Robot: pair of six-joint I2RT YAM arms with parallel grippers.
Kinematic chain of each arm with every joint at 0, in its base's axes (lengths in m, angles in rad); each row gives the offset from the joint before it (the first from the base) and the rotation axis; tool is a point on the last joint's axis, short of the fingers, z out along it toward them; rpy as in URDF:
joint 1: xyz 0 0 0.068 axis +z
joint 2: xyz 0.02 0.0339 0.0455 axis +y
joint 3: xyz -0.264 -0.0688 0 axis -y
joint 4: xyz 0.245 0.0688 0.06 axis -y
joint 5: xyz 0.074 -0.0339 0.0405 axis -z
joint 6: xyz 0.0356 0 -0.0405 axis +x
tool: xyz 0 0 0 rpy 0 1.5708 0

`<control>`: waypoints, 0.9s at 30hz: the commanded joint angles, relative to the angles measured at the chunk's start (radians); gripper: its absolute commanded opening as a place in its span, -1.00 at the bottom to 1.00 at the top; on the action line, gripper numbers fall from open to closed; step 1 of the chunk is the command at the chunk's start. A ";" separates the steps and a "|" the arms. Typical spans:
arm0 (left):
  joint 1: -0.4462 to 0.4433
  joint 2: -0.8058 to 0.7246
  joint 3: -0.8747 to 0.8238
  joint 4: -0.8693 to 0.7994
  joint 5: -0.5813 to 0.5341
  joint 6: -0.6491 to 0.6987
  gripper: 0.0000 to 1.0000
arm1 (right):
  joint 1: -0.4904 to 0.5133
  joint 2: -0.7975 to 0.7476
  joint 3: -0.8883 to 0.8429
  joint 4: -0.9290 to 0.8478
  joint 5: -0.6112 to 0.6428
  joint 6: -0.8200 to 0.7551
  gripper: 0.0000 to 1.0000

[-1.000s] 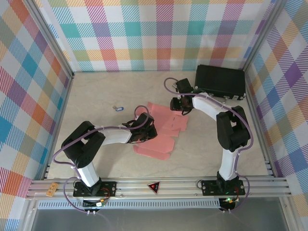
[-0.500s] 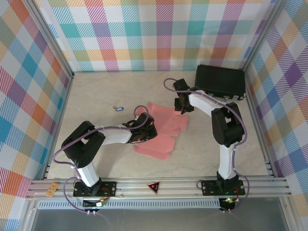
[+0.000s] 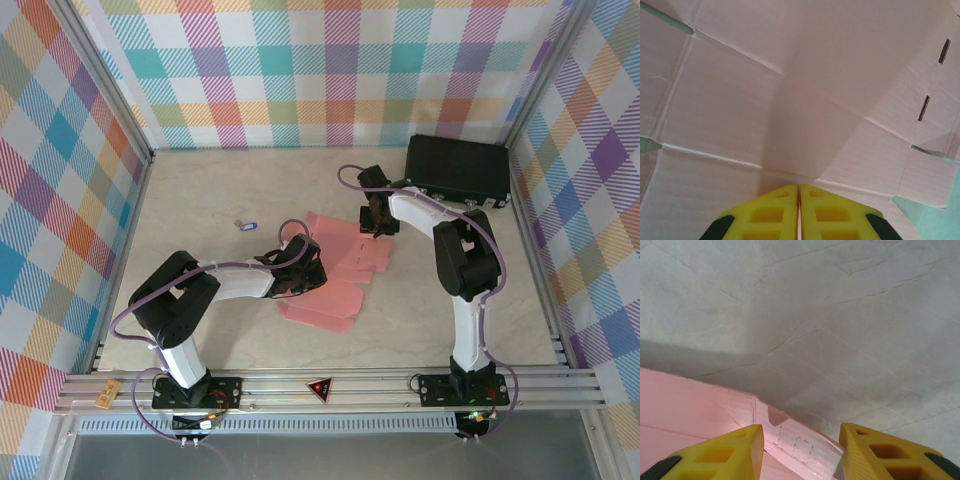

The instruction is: Fold the paper box

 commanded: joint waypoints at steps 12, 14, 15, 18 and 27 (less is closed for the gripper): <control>-0.013 0.049 0.034 -0.040 0.005 0.022 -0.80 | 0.006 -0.032 0.021 0.031 -0.155 0.007 -0.16; -0.015 0.051 0.034 -0.042 0.005 0.021 -0.80 | 0.006 -0.031 0.021 0.043 -0.180 0.001 -0.18; -0.014 0.053 0.034 -0.042 0.005 0.022 -0.80 | 0.006 -0.029 0.022 0.053 -0.195 -0.002 -0.18; -0.014 0.056 0.037 -0.045 0.007 0.025 -0.80 | 0.006 -0.025 0.028 0.066 -0.223 -0.001 -0.18; -0.015 0.067 0.047 -0.055 0.016 0.033 -0.80 | 0.006 -0.001 0.046 0.108 -0.310 -0.011 -0.21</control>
